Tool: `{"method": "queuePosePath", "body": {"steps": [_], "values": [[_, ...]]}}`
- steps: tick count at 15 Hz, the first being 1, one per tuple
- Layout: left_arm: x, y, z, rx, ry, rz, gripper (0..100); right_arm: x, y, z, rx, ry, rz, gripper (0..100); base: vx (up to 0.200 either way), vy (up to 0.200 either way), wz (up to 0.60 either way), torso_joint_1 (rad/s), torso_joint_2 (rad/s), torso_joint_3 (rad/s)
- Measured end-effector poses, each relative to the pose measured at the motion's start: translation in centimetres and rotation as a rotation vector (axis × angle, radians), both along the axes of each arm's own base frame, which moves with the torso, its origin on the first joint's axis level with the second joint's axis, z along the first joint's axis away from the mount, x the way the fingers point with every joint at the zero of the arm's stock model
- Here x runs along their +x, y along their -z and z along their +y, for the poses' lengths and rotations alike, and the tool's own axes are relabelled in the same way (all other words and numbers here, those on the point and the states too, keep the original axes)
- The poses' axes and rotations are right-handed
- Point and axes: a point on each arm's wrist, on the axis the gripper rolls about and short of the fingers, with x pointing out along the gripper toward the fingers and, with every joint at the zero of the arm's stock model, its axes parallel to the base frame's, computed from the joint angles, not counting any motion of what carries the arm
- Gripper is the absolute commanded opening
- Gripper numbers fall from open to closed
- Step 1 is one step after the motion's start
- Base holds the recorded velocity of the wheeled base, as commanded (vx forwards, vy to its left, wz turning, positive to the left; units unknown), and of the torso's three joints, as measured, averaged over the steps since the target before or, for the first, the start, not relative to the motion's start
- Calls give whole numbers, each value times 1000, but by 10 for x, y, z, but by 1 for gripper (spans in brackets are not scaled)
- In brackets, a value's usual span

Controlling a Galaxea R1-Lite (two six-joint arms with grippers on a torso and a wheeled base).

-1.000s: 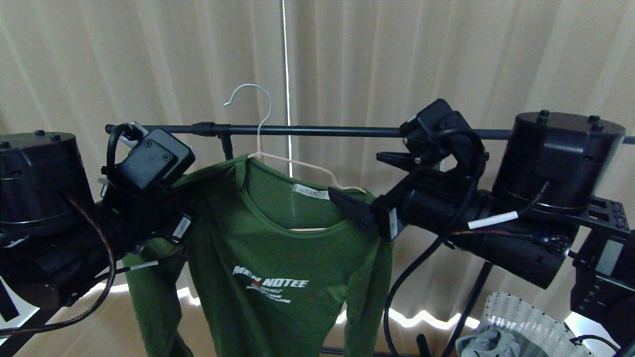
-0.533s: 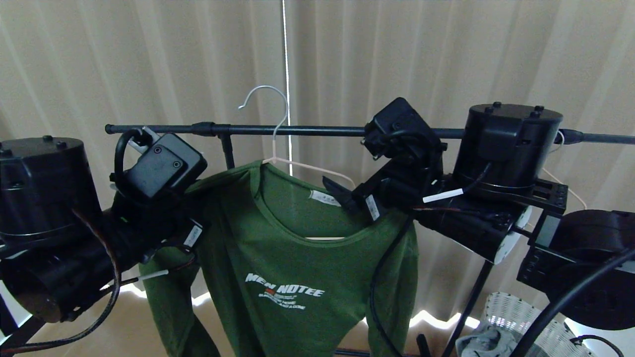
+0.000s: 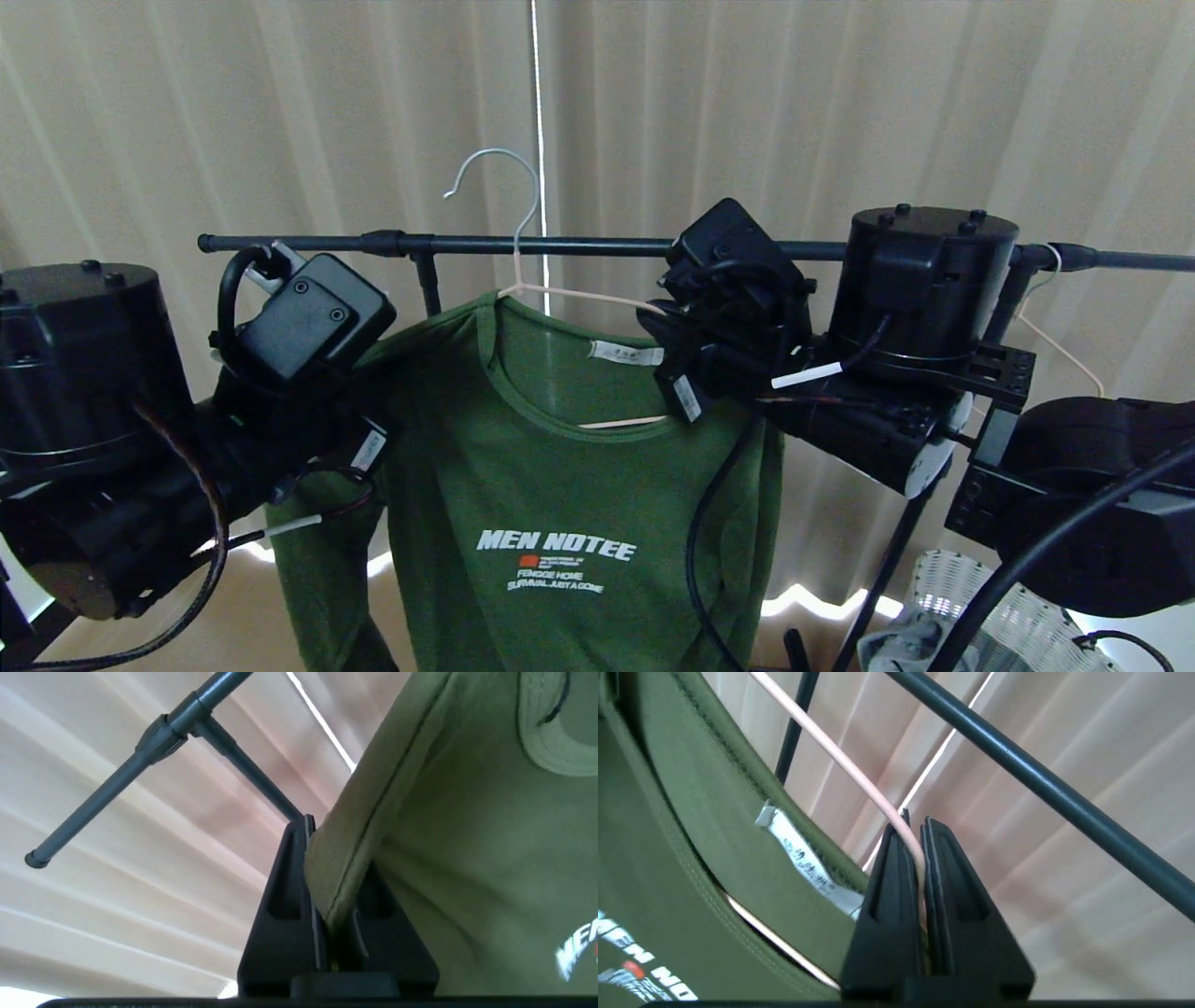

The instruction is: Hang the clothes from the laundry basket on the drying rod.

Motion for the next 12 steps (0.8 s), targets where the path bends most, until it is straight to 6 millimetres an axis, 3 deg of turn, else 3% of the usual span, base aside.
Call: {"method": "queuePosePath", "body": {"steps": [8,9,12], "values": [[-1,0,-1,-3,14,-1,0,-1,-1,-1,8,1,-6,0,0,0,0,0,0,0],[-2,-1,-2,-5,21,-3,100,-1,-1,-1,9,2,-7,0,0,0,0,0,0,0],[-4,-3,-3,-12,45,-8,100,-3,-2,-3,8,2,-7,0,0,0,0,0,0,0]]}}
